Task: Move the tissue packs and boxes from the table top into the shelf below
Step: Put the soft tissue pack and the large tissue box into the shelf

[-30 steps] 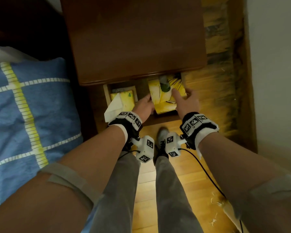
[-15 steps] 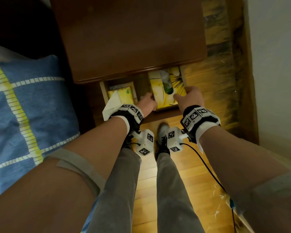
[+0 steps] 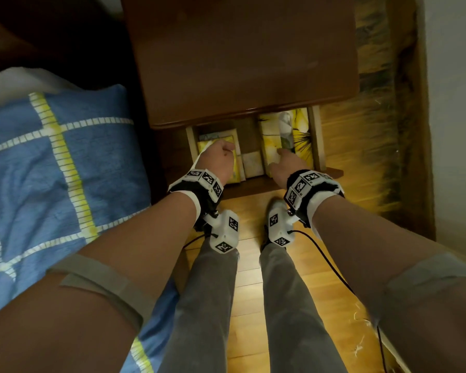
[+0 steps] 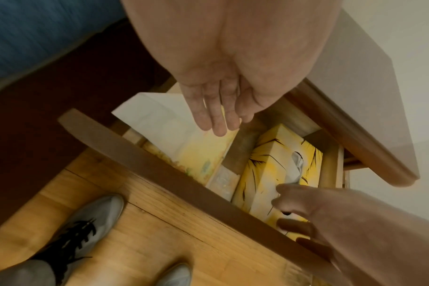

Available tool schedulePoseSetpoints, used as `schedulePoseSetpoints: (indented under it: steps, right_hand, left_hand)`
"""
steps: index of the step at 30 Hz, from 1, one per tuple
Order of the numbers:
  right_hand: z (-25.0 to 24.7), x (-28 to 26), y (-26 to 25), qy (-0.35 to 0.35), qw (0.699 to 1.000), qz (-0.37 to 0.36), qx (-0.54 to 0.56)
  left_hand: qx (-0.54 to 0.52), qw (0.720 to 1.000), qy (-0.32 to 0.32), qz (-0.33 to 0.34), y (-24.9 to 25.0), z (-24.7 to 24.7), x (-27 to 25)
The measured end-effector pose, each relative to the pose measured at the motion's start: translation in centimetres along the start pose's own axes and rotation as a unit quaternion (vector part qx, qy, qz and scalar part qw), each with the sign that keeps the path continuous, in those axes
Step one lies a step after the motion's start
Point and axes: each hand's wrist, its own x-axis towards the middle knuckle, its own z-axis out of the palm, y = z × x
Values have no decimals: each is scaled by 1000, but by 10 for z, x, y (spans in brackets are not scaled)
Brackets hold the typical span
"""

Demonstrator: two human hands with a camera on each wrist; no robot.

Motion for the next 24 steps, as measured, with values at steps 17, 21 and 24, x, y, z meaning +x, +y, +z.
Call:
schedulePoseSetpoints:
  steps: [17,21,24]
  right_hand:
    - [0,-57,21,239,956,138,101]
    - [-9,-55,17,140,897,241,344]
    - [-2,-58,15,52,880,250,401]
  left_hand:
    - [329,919,83,201,26,-39,-48]
    - [397,904,28,153,47,-42,-31]
    - [415,902,3,122,52,-40,-17]
